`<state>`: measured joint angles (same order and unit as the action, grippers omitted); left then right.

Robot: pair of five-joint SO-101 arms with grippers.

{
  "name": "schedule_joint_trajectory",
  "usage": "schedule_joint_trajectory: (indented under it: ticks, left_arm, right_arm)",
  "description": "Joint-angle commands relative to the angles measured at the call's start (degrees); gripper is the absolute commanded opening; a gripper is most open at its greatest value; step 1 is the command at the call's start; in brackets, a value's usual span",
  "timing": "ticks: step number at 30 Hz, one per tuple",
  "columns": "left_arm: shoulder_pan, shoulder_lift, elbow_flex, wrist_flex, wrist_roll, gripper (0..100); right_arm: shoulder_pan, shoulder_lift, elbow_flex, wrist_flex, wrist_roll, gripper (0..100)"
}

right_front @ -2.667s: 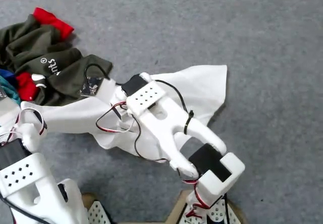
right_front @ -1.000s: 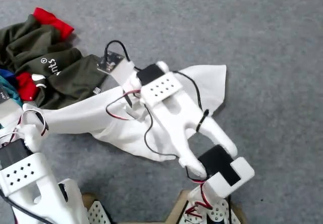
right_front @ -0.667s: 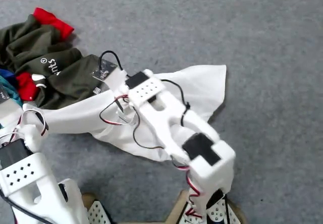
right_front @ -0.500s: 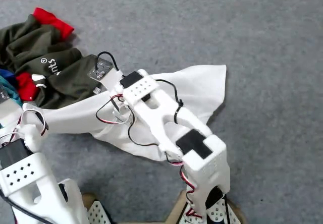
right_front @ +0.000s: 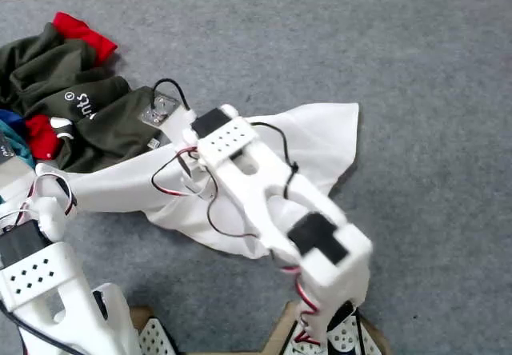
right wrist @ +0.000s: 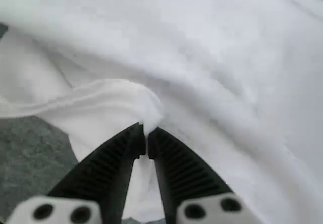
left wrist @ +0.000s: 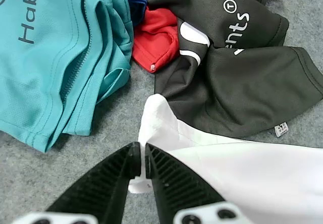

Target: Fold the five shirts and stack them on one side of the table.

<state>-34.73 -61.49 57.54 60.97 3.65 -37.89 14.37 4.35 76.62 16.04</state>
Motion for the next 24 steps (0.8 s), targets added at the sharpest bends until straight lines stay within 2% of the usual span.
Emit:
schedule_joint_trajectory:
  ticks: [1,5,9,15,21,24]
  left_arm:
    - [0.13,-0.7,-0.13,-0.88,-0.44,3]
    - [0.31,-0.7,0.57,-0.97,-0.44,3]
    - [0.31,-0.7,0.66,-0.97,-0.44,3]
    - [0.31,-0.7,0.66,-0.97,-0.44,3]
    - [0.31,-0.7,0.66,-0.97,-0.44,3]
    - [0.31,-0.7,0.66,-0.97,-0.44,3]
  right_arm:
    - [-1.49,-11.03,8.84,0.88,4.66,1.4]
    - [-4.75,-24.13,25.27,-0.18,12.66,1.4]
    - [-10.37,-34.86,35.82,1.41,18.73,1.4]
    - [-18.55,-36.62,41.98,1.32,17.32,2.5]
    - [-20.48,-35.91,42.24,-1.93,12.75,18.1]
    - [-20.48,-35.74,41.98,-1.93,12.92,20.4]
